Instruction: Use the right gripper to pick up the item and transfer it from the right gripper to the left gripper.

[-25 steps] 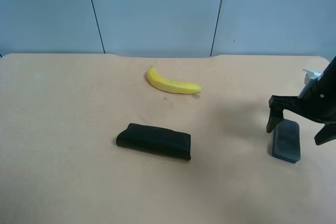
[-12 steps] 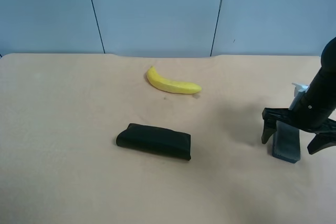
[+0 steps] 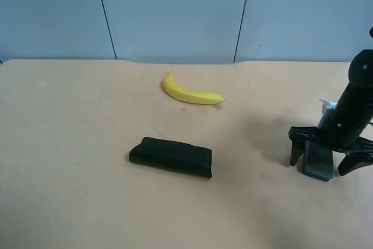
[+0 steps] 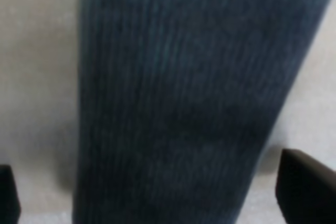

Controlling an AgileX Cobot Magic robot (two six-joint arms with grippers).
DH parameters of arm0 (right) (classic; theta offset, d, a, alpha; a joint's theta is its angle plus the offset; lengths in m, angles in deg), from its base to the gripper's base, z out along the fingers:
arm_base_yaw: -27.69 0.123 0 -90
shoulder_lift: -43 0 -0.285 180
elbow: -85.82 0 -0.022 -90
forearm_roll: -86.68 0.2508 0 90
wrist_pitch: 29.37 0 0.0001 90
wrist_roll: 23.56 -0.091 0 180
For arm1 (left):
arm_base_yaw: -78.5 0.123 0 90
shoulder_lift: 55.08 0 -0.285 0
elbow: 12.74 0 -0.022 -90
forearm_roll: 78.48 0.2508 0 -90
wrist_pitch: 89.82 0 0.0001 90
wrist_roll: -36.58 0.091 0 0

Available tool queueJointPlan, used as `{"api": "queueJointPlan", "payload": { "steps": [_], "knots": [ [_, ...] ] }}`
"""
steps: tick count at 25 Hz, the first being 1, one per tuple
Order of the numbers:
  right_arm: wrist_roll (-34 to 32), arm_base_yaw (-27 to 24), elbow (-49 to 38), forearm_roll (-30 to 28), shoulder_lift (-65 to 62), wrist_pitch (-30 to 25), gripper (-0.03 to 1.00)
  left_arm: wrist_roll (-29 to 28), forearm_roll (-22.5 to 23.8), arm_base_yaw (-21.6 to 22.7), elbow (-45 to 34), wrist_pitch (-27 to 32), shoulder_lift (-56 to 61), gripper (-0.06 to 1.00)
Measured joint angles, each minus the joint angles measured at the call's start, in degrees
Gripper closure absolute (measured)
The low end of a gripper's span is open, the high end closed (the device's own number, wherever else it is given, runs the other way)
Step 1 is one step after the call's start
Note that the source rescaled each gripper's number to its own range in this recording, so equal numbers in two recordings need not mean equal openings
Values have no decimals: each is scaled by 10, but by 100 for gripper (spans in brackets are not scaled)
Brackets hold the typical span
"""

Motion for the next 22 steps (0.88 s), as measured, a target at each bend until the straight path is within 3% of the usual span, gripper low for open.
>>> {"api": "queueJointPlan", "payload": {
  "steps": [2,8,16,22],
  "knots": [
    [0,0,0,-1,0,0,26,0,0,0,0,0,0,-6],
    [0,0,0,-2,0,0,96,0,0,0,0,0,0,-6],
    [7,0,1,-3,0,-5,97,0,0,0,0,0,0,-6],
    [37,0,47,-4,-40,-80,97,0,0,0,0,0,0,-6]
  ]
}}
